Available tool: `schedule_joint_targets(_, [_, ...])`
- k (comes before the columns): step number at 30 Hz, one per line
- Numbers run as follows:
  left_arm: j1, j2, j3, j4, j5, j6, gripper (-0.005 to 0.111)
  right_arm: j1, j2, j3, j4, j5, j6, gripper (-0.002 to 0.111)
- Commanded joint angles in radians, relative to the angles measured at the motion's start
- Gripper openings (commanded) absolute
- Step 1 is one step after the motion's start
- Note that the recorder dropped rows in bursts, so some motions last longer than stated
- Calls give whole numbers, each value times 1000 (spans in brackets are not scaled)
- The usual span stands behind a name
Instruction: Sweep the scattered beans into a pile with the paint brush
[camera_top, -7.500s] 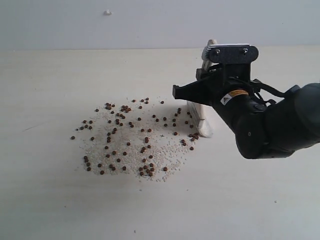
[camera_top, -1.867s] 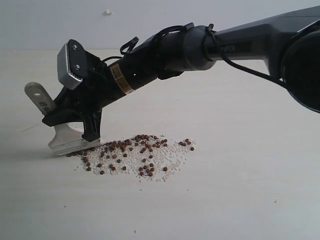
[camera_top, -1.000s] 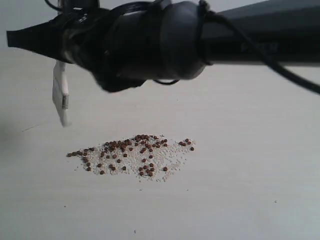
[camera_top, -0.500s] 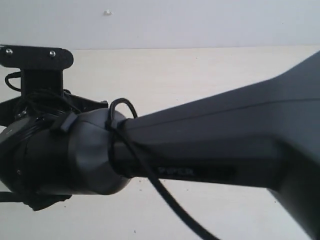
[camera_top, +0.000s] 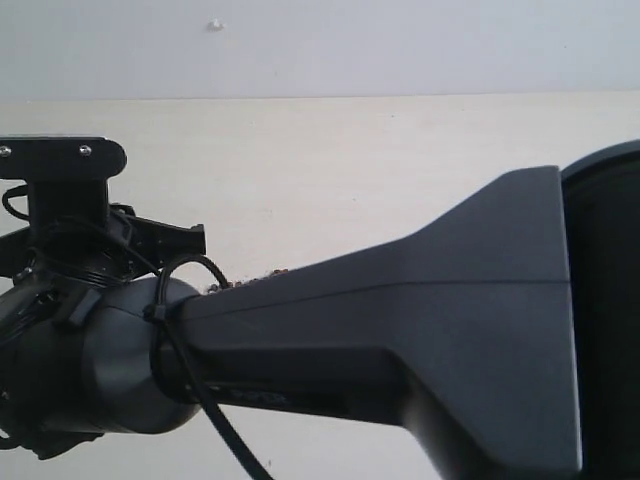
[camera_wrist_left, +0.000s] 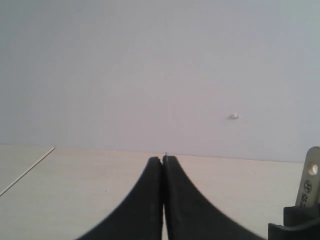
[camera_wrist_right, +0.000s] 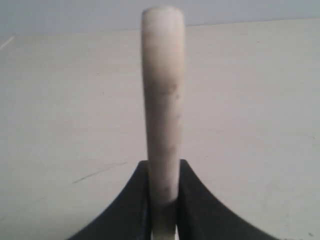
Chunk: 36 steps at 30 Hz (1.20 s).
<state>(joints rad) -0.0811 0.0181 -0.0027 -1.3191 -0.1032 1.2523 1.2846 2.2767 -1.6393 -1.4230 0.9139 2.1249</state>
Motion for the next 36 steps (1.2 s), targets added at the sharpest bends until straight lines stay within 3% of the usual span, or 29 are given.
schedule_joint_targets(1, [-2, -6, 3, 1, 7, 0, 0, 6, 2, -2, 37, 103, -41, 0])
schedule_joint_targets(20, [-2, -6, 3, 0, 7, 2, 0, 6, 0, -2, 91, 307, -260, 0])
schedule_joint_targets(36, [-2, -6, 3, 0, 7, 2, 0, 6, -97, -2, 37, 239, -269, 0])
